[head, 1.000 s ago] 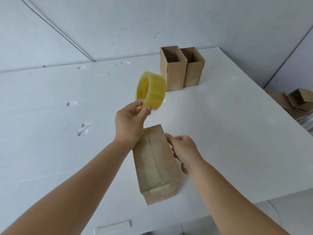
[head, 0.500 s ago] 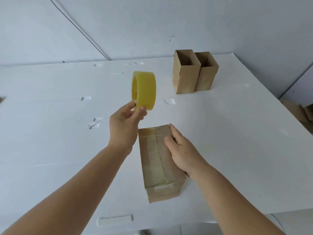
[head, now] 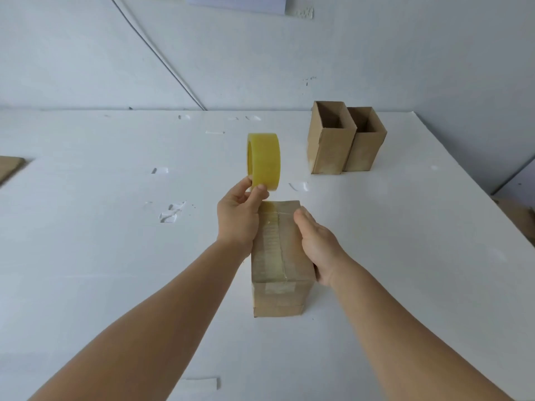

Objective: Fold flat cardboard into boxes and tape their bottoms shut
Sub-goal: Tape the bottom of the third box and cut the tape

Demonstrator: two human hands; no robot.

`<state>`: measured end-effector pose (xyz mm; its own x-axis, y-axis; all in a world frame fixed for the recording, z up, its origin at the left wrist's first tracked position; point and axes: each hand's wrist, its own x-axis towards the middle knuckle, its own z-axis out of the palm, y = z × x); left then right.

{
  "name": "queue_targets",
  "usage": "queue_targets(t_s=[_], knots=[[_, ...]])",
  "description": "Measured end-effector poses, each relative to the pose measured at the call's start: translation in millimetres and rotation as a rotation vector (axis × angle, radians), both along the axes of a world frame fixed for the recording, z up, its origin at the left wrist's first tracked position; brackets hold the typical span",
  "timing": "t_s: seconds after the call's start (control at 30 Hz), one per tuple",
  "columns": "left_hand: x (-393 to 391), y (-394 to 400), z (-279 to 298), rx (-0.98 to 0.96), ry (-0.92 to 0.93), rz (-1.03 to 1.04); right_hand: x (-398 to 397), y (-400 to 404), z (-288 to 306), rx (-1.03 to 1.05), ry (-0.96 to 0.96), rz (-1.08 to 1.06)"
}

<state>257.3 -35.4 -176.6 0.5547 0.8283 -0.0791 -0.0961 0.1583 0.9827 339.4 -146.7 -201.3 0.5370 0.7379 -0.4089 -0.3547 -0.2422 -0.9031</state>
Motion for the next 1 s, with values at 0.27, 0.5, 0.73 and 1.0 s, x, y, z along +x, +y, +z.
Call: queue_targets(t_s=[0.27,0.5,0.73,1.0], knots=[[-13,13,13,0.161,-0.061,-0.08,16,1,21,0.009,-0.264,0.023],[-37,2,44,0.178,0.006,-0.518,35,-14,70,0.354,-0.27,0.02],[-47,-2,70,0.101,0.453,-0.614,41,-43,82,0.396,-0.338,0.17],[-48,-15,70,0.078,0.478,-0.572,30,-58,80,0.425,-0.341,0.148]])
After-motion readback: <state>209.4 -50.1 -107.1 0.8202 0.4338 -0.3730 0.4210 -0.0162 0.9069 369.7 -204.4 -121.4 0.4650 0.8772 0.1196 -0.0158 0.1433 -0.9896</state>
